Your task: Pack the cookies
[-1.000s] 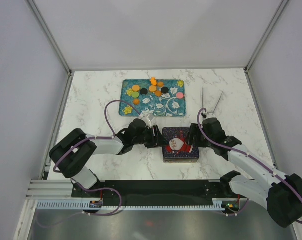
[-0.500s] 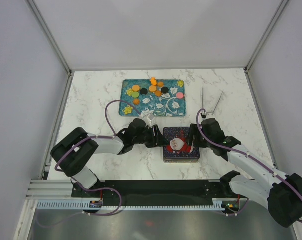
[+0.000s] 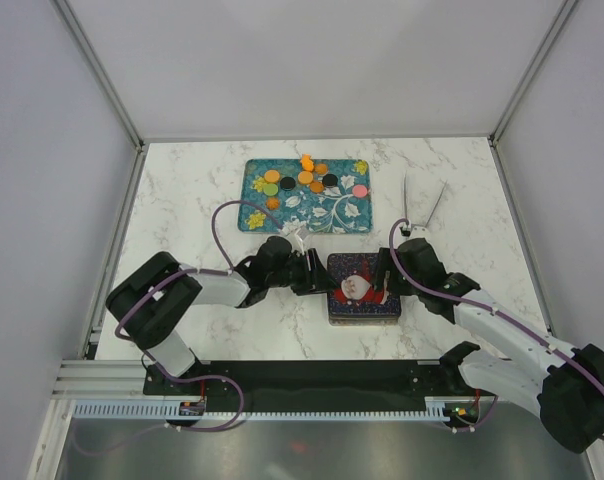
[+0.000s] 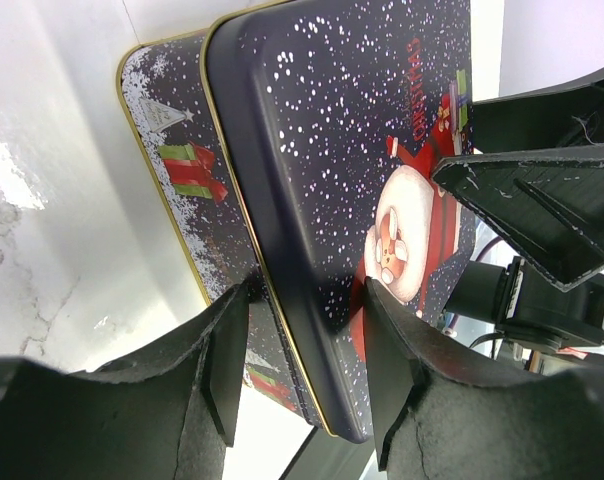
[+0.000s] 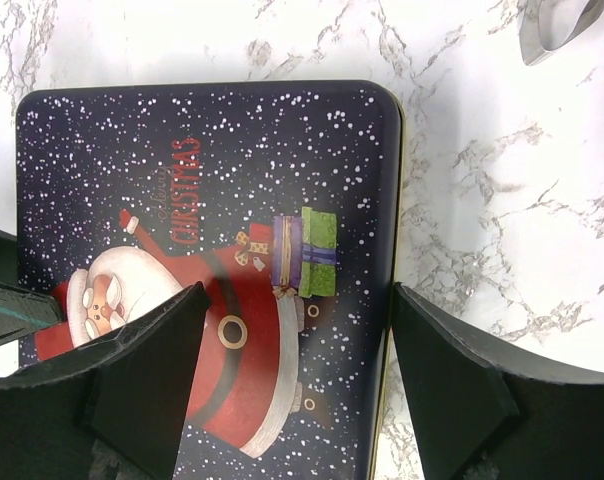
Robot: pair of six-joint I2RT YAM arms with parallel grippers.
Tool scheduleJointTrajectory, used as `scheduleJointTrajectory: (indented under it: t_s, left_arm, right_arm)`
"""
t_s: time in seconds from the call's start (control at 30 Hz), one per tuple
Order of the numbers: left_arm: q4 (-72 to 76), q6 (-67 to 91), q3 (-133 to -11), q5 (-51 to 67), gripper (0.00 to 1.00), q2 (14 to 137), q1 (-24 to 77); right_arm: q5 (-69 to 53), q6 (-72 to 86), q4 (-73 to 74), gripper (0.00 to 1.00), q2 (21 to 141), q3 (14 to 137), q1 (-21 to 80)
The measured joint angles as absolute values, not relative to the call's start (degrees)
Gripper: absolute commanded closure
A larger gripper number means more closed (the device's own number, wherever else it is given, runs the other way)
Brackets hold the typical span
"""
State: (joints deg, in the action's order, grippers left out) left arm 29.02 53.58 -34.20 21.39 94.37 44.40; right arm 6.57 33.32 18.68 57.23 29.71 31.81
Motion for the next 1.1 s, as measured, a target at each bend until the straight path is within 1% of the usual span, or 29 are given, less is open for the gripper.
scheduleJointTrajectory:
  t_s: [0.07,0.1,0.17,0.33,0.37,0.5,0.57,0.8,1.1]
  left_arm:
    - [29.15,53.69,-34.2,21.41,0.89,94.43,44.4]
    - [29.15,53.69,-34.2,21.41,0.82,94.41,44.4]
    - [28.93,53.69,-34.3,21.41,0.74,94.39,44.38]
    - [26.11,53.56,-35.4,21.15,0.62,93.89,44.38]
    - [25.5,53.49,-35.64,21.08,0.58,93.76,44.38]
    - [22.59,52.82,-36.67,20.78,0.51,93.17,44.38]
    - [21.74,52.36,-36.99,20.64,0.48,92.95,44.38]
    - [19.31,50.83,-37.95,20.58,0.41,92.53,44.21]
    - [17.17,48.27,-38.52,20.34,0.33,91.98,44.07]
  right_arm:
    - [7.16,33.5,18.65,0.2,57.39,29.74,32.12]
    - [7.35,33.67,18.65,0.2,57.49,29.8,32.25]
    - [7.62,33.82,18.68,0.19,57.63,29.91,32.38]
    - [7.75,34.13,18.57,0.19,57.84,30.0,32.42]
    - [7.73,34.22,18.46,0.19,57.95,30.04,32.42]
    - [7.68,34.46,17.93,0.21,58.22,30.06,32.42]
    - [7.66,34.59,17.82,0.24,58.22,30.04,32.42]
    - [7.64,35.14,17.63,0.25,58.22,30.04,32.45]
    - [6.87,35.18,17.21,0.17,58.52,30.04,33.34]
